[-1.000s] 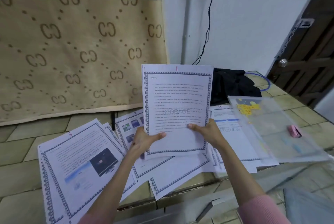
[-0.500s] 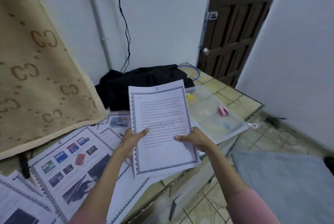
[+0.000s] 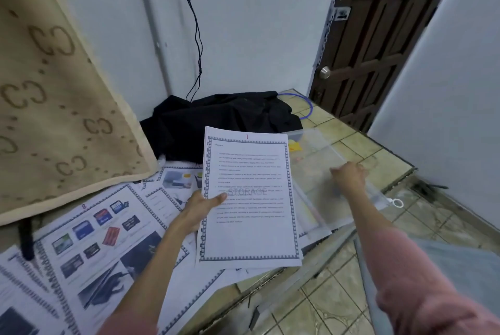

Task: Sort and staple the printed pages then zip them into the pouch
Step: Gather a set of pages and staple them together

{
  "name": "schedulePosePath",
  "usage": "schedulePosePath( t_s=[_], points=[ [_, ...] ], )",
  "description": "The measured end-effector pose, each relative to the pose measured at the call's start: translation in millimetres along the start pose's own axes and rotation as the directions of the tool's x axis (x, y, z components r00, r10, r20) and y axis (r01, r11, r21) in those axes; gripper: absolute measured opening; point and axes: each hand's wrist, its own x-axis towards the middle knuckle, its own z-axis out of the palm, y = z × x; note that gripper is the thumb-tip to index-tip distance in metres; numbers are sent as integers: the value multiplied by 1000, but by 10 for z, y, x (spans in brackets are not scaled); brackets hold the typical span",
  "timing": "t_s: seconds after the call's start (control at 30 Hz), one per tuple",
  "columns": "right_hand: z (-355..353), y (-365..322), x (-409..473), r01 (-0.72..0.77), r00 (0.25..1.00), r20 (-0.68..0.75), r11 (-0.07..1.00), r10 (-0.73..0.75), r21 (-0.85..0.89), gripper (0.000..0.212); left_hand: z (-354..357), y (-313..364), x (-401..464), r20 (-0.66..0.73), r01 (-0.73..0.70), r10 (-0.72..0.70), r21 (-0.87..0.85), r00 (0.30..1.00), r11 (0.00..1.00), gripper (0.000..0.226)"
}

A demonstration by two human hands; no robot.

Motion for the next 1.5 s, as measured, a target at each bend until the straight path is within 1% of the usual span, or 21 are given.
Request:
schedulePosePath(
  t_s=[0.1, 0.17, 0.27, 0.33, 0.37, 0.4, 0.43, 0.47, 0.5, 0.53, 0.6, 0.63, 0.67, 0.73, 0.77, 0.83, 0.9, 0.97, 1.07, 1.4, 1.5],
  points=[
    [11, 10, 59, 83, 995, -29, 978, -91, -193, 31, 30, 14, -11, 18, -29, 29, -4, 999, 1000, 31],
    [-11, -13, 113, 96, 995, -5, 960, -101, -263, 27, 23, 18, -23, 24, -45, 45, -24, 999, 999, 26],
    [-63, -73, 178, 111, 990, 123, 942, -75, -318, 27, 6, 19, -42, 17, -55, 55, -26, 998, 998, 27],
    [-99, -137, 201, 87, 988, 143, 971, -55, -222, 27, -5, 24, -64, 24, -58, 59, -28, 998, 998, 29],
    [-131, -209, 193, 72, 992, 116, 991, -59, -113, 27, -13, 29, -76, 29, -55, 56, -33, 998, 998, 28],
    [-176, -309, 161, 75, 996, 49, 996, -77, 52, 30, -21, 38, -93, 34, -56, 57, -39, 998, 998, 29],
    [-238, -437, 107, 109, 994, -32, 957, -104, 268, 31, -30, 55, -116, 40, -59, 60, -42, 997, 997, 32],
    [-329, -600, 18, 169, 985, -105, 848, -134, 502, 28, -41, 65, -138, 46, -65, 67, -43, 997, 997, 36],
    [-452, -790, -92, 228, 974, -149, 676, -173, 701, 21, -49, 80, -166, 51, -74, 76, -34, 996, 997, 40],
    [-590, -977, -224, 281, 952, -175, 495, -249, 822, 12, -53, 99, -199, 50, -86, 87, -17, 995, 996, 40],
    [-834, -1372, -492, 354, 845, -205, 229, -494, 907, 14, -47, 133, -269, 36, -117, 117, 8, 993, 993, 32],
    [-908, -1552, -610, 362, 755, -200, 143, -624, 921, 14, -42, 148, -303, 31, -131, 131, 11, 991, 991, 29],
    [-960, -1735, -742, 367, 659, -176, 107, -732, 924, 12, -33, 167, -340, 28, -144, 143, 15, 989, 989, 29],
    [-984, -2044, -942, 436, 475, -95, 141, -875, 889, 18, -17, 215, -429, 43, -174, 173, 16, 984, 985, 30],
    [-983, -2165, -1034, 485, 408, -47, 173, -912, 857, 25, -14, 235, -468, 50, -187, 186, 15, 981, 982, 31],
    [-983, -2342, -1169, 583, 309, 37, 220, -950, 782, 32, -29, 267, -542, 41, -211, 210, 10, 977, 977, 31],
    [-986, -2446, -1260, 635, 239, 85, 222, -967, 740, 29, -71, 280, -607, 17, -234, 234, -3, 972, 972, 35],
    [-987, -2501, -1330, 646, 215, 123, 235, -969, 726, 24, -121, 278, -661, -11, -241, 241, 4, 970, 970, 36],
    [-992, -2544, -1406, 622, 226, 154, 264, -962, 737, 22, -169, 263, -723, -48, -250, 251, 9, 967, 968, 22],
    [-1011, -2541, -1556, 587, 228, 260, 345, -938, 732, 14, -187, 246, -861, -53, -252, 252, -10, 966, 968, 25],
    [-966, -2511, -1541, 625, 208, 269, 339, -941, 704, 22, -178, 245, -882, -42, -240, 239, -13, 970, 971, 25]
  ],
)
